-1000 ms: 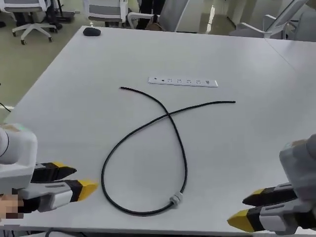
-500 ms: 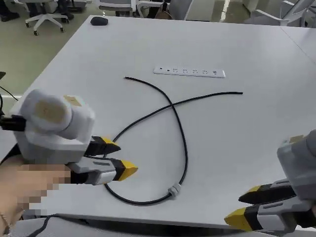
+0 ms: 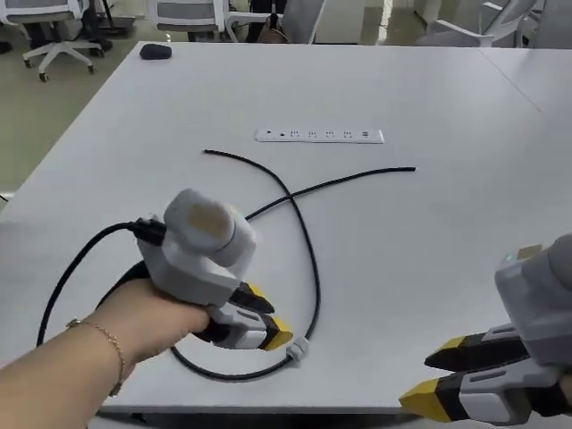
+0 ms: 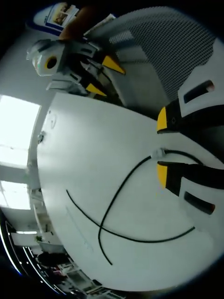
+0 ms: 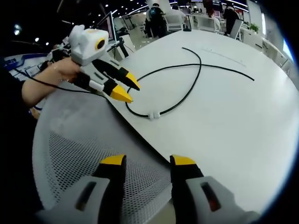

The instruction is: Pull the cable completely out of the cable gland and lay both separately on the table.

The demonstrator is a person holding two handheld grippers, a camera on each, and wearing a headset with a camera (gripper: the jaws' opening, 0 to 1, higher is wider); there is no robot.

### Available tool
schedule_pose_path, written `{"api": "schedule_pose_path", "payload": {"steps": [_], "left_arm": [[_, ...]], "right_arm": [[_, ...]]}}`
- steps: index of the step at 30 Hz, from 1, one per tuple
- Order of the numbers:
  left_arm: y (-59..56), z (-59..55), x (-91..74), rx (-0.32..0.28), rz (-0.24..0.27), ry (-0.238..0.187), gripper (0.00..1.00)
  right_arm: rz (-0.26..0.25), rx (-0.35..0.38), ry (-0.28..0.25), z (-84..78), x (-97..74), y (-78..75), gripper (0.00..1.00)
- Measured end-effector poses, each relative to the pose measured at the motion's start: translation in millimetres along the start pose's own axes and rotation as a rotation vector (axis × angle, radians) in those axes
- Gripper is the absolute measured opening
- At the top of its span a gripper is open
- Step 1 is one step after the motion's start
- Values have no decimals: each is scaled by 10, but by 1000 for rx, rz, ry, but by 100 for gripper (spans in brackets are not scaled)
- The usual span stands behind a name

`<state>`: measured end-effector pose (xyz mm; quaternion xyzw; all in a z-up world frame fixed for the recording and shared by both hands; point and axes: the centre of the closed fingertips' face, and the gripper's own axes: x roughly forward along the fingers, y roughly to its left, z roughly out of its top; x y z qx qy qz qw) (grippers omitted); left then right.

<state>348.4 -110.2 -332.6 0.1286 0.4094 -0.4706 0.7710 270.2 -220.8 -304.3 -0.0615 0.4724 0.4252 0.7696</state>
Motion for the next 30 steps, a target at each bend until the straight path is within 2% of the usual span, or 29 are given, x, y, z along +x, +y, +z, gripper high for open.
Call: {"api": "schedule_pose_path", "payload": {"steps": [1,2,5,6,8,10,13,15,19,21,23,24,27,30], "left_arm": [[13,-11,56,-6,-4,9,26],[40,-67,132,-15,-9,46,26],[96,-156,295,-16,-4,99,25],[117,-210,358,-4,-6,130,24],[146,-258,461,-20,-1,151,22],[142,-282,534,-31,2,151,19],[112,-321,605,-39,4,150,24],[112,-358,625,-35,5,163,23],[153,-366,644,-43,22,162,24],[128,-390,671,-52,3,177,22],[127,-412,688,-53,5,183,20],[140,-436,684,-47,12,196,19],[145,-422,675,-54,13,193,18],[155,-423,615,-29,24,205,17]], "right_arm": [[-1,-1,-3,2,-14,6,39],[-4,-2,-6,0,-41,15,39],[-18,2,-20,2,-104,13,38],[-22,6,-25,4,-119,11,38],[-33,14,-36,3,-152,3,39],[-45,22,-41,-4,-171,-6,39],[-56,34,-49,-17,-200,0,39],[-58,38,-53,-27,-214,7,38],[-69,54,-65,-20,-230,-7,38],[-76,57,-60,-26,-236,-18,38],[-84,47,-51,-24,-235,-26,38],[-83,45,-49,-17,-231,-25,38],[-83,39,-50,9,-231,-10,38],[-77,28,-46,29,-212,19,37]]}}
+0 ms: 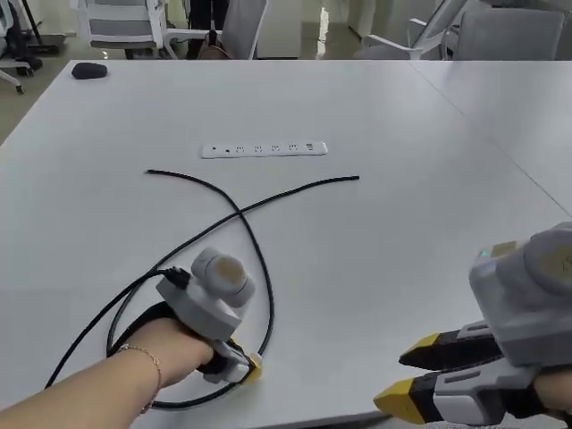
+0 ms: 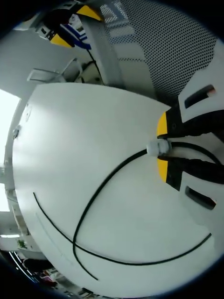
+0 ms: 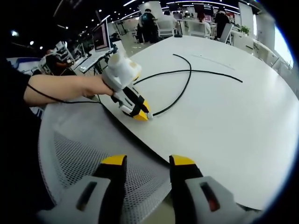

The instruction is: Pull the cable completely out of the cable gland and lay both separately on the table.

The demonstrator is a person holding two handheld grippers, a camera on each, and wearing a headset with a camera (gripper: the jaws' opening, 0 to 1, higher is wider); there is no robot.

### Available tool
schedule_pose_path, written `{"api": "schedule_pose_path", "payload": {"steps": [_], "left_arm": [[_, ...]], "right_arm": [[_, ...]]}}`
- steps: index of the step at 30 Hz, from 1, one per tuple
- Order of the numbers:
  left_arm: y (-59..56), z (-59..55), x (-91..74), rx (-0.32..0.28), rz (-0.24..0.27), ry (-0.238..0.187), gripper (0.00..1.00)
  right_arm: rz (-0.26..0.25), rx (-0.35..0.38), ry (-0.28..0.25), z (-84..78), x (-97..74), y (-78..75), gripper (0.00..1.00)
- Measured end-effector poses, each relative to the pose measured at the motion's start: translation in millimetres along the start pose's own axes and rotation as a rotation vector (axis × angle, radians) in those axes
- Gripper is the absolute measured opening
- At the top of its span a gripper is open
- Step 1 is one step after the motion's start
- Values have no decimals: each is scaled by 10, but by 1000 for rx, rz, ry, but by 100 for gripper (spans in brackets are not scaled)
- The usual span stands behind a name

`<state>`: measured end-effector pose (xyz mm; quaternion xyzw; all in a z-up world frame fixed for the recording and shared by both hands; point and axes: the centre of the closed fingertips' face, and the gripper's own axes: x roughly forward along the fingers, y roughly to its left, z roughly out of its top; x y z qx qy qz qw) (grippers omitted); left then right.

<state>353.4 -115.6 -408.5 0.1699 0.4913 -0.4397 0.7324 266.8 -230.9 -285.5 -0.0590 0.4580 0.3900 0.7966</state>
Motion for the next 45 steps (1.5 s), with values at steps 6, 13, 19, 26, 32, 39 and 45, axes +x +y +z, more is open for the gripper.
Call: {"api": "schedule_pose_path", "payload": {"steps": [6,13,19,26,32,39,45], "left_arm": [[-44,133,-365,53,-43,-47,16],[-184,172,-758,85,-114,-117,16],[-359,74,-1053,238,-144,-98,15],[-468,20,-1219,364,-112,-80,15],[-546,-44,-1274,564,-72,-30,15],[-600,-13,-1318,682,-19,-51,15],[-697,196,-1377,677,-67,-182,2]], "right_arm": [[39,-30,1,70,65,103,36],[77,-85,16,228,175,204,34],[130,-149,42,423,314,327,35],[197,-264,47,707,516,516,36],[282,-333,78,776,700,699,36],[379,-385,103,829,804,852,34],[415,-428,141,763,929,892,23]]}}
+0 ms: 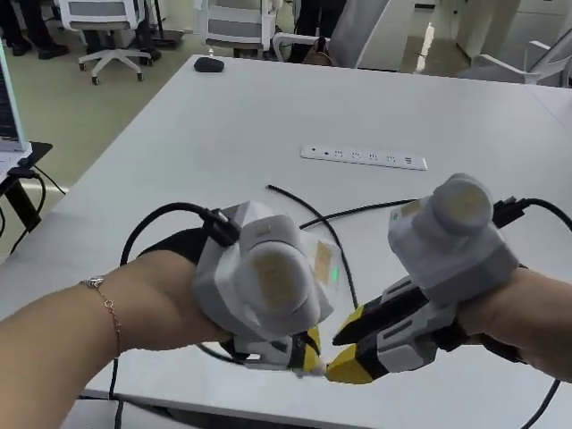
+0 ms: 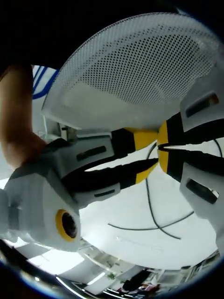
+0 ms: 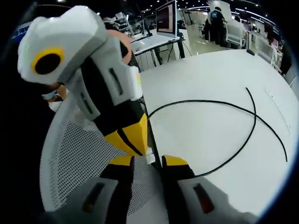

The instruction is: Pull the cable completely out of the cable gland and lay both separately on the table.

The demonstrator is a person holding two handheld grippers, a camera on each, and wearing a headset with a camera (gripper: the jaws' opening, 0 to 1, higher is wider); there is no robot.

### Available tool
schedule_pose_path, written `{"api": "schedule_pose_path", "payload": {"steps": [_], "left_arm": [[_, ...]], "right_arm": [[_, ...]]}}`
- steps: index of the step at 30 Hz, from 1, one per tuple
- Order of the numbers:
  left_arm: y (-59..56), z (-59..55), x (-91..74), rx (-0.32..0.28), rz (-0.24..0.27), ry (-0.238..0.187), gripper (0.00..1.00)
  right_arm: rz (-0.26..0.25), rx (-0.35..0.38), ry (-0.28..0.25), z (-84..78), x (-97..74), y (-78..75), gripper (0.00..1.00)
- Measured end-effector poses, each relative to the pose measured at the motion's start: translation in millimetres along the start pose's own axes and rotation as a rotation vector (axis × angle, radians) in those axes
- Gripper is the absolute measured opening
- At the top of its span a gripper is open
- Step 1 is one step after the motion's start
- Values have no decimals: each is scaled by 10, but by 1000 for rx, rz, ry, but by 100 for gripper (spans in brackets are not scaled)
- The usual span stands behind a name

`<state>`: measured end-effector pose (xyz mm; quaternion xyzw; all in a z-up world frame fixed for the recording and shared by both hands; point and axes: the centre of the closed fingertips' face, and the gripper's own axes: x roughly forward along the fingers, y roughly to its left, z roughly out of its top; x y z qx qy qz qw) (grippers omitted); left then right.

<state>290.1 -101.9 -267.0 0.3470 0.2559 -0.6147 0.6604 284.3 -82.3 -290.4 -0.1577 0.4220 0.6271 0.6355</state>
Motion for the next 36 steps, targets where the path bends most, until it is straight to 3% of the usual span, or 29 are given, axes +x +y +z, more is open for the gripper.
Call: {"api": "schedule_pose_path", "payload": {"steps": [2,3,4,5,7,10,14,16,23,29,32,36], "left_arm": [[126,-26,49,-18,21,-14,3],[257,-170,67,-38,78,33,3],[325,-305,68,-33,95,89,3],[339,-396,68,-21,99,127,3],[371,-467,74,-40,103,123,3],[246,-500,71,-101,50,97,3],[89,-610,140,-116,-1,128,3],[7,-620,172,-142,-32,125,3],[-265,-628,304,-255,-175,87,8],[-453,-818,464,-316,-297,133,15],[-513,-935,582,-325,-325,162,20],[-569,-1072,737,-376,-344,200,18]], "right_arm": [[15,-28,29,-65,79,5,21],[-12,-31,30,-84,108,-68,20],[-82,21,34,-125,112,-211,20],[-89,22,31,-135,111,-238,20],[-88,16,42,-180,95,-252,19],[-80,7,65,-248,87,-234,19],[-45,-15,94,-329,129,-185,19],[-26,-43,115,-372,153,-158,19],[52,-235,239,-608,312,-31,15],[99,-306,268,-721,463,-22,14],[112,-349,291,-759,524,-38,14],[126,-357,296,-792,635,-66,13]]}}
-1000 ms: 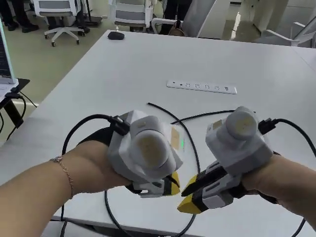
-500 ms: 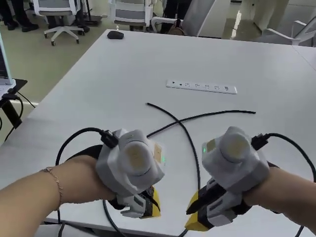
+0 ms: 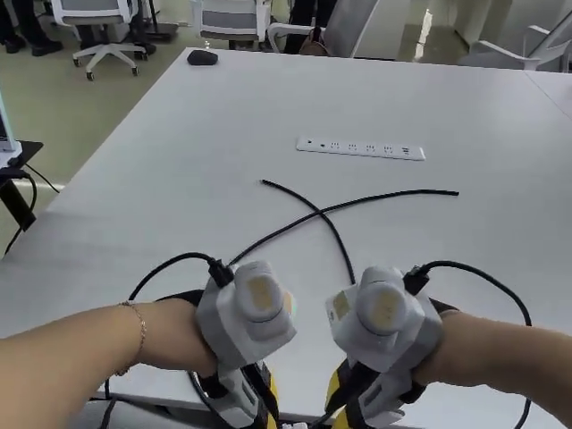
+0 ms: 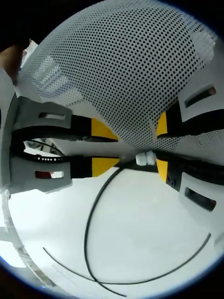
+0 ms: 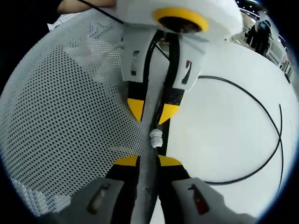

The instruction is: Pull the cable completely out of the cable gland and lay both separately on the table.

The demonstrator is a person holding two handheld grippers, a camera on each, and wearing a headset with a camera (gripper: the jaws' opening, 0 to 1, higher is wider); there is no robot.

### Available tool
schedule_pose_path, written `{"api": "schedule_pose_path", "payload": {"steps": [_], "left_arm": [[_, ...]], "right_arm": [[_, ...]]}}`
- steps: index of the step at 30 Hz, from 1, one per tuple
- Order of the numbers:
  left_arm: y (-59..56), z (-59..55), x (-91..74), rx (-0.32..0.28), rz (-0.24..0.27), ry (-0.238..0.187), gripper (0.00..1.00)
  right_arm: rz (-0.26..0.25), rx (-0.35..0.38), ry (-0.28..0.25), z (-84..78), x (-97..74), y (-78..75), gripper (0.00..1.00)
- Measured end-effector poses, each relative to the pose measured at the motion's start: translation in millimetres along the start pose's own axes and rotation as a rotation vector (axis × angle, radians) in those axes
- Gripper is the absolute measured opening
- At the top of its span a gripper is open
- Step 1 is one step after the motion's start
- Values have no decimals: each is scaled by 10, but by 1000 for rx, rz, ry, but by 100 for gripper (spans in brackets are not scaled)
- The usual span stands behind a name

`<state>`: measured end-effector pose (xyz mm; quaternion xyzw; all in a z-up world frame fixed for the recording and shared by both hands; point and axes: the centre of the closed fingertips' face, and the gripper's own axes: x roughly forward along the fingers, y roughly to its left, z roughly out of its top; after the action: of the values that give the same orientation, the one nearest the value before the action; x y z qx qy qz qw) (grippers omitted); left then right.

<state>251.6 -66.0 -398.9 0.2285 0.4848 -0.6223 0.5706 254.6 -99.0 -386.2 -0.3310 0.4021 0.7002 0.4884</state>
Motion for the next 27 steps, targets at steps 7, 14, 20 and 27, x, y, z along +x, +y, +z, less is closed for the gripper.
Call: {"api": "schedule_pose_path", "payload": {"steps": [7,14,20,27], "left_arm": [[99,-39,63,-63,29,-17,21],[109,-47,124,-118,8,-24,20],[162,-37,197,-160,0,-37,21],[143,-11,286,-204,-35,-34,18]], "right_arm": [[-19,-39,25,-35,132,-49,13],[-21,-80,27,-38,255,-46,13],[-32,-110,28,-32,312,-39,13],[-83,-106,8,-11,304,-153,19]]}}
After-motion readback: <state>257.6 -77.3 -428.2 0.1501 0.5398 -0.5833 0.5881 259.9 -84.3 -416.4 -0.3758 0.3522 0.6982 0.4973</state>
